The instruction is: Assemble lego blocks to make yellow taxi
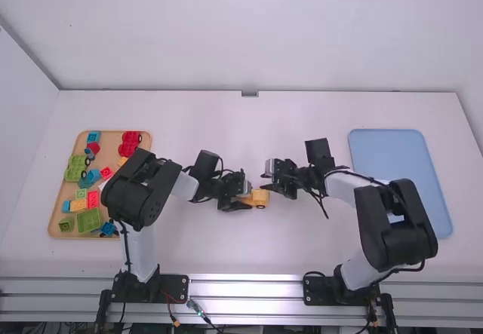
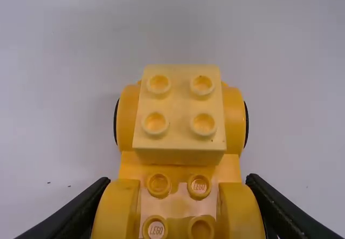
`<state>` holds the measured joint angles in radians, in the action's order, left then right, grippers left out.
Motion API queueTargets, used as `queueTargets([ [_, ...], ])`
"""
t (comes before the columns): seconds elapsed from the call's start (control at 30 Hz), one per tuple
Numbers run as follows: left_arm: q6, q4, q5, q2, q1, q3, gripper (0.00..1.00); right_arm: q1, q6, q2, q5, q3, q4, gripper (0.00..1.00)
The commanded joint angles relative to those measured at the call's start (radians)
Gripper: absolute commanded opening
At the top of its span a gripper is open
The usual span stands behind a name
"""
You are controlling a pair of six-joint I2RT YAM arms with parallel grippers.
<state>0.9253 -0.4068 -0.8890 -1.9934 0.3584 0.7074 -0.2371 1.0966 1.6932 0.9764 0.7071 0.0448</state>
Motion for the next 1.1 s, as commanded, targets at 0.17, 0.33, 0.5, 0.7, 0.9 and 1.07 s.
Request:
queueTargets([
  [0.17,0.006,0.006,-0.011,-0.010,0.006,-0.011,0.58,-0.020,-0.082,0.059,0.001,-0.043,0.088,0.00],
  [0.33,0.006,0.006,-0.011,-0.010,0.006,-0.011,0.58,-0.027,-0.106,0.115,-0.006,-0.035,0.109,0.00],
  [0.5,0.007,0.006,-0.011,-0.010,0.006,-0.011,0.58,-0.029,-0.103,0.127,-0.010,-0.035,0.082,0.00],
  [0.7,0.006,0.006,-0.011,-0.010,0.006,-0.011,0.58,-0.032,-0.105,0.127,-0.065,-0.035,0.043,0.00],
  [0.9,0.006,0.006,-0.011,-0.010,0.006,-0.011,0.58,-0.033,-0.105,0.127,-0.129,-0.035,0.008,0.00],
  [1.07,0.006,0.006,-0.011,-0.010,0.006,-0.011,0.58,-0.033,-0.107,0.127,-0.193,-0.040,-0.031,0.00],
])
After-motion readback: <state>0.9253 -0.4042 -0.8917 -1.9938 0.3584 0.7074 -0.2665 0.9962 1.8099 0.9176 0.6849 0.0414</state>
